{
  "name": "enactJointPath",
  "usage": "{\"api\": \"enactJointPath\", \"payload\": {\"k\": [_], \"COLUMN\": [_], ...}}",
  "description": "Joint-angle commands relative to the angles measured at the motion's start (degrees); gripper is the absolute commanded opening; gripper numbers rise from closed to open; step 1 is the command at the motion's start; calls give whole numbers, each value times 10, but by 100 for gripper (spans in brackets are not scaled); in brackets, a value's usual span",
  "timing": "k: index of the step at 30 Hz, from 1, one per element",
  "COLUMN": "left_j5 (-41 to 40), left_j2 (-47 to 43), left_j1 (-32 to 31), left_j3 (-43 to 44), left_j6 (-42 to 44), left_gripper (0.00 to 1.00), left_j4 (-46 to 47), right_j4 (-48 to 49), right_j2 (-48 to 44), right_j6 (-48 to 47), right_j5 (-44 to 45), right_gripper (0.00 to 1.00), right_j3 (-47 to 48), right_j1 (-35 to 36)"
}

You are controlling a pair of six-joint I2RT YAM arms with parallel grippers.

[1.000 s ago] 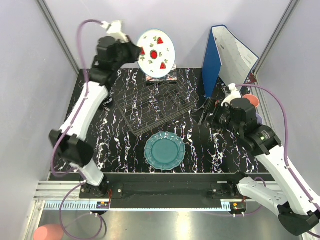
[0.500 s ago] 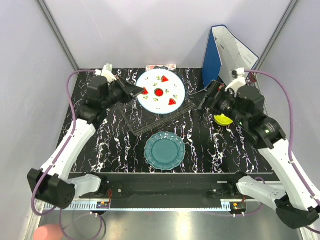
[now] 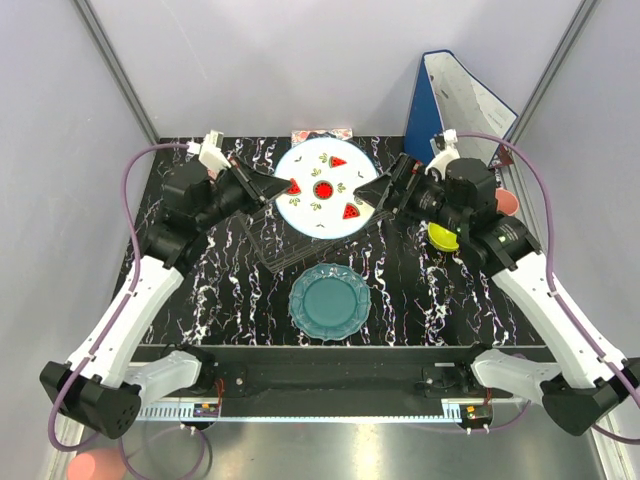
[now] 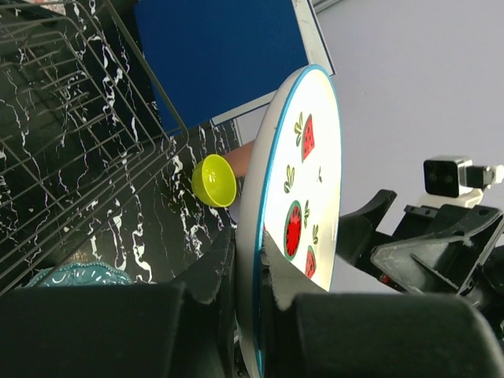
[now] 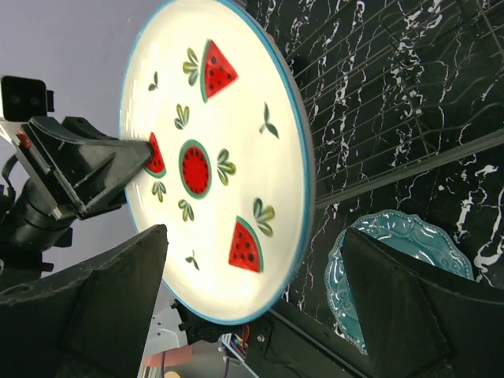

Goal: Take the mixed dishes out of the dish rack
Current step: Pick up the plate from the dish rack.

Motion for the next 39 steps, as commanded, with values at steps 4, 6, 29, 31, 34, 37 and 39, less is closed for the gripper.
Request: {"api": "enactJointPath", "payload": {"k": [4, 6, 29, 31, 34, 37, 39], "left_j5": [24, 26, 19, 20, 11, -12, -20], "left_j2": [-23, -23, -27, -16, -3, -1, 1], "left_j1": [-19, -21, -23, -20, -13, 2, 18], "left_j3": [-2, -6, -61, -52, -35, -22, -13], "left_j6": [-31, -34, -37, -29, -16, -7, -7], "left_gripper": [0, 0, 11, 41, 83, 99, 99], "left_j4": [102, 104, 137, 134, 114, 78, 53], "right_j4": [78, 93, 122, 107, 87, 55, 28], "right_j2": [36, 46, 13, 5, -20, -41, -54], "right_j6": [8, 8, -23, -26, -32, -45, -54], "right_j5": [-23, -29, -73, -74, -81, -93, -96], "right_gripper": [97, 90, 0, 0, 0, 0, 0], "right_j3": [-3, -8, -52, -48, -38, -24, -17], "right_j1": [3, 3, 3, 3, 3, 3, 3]}}
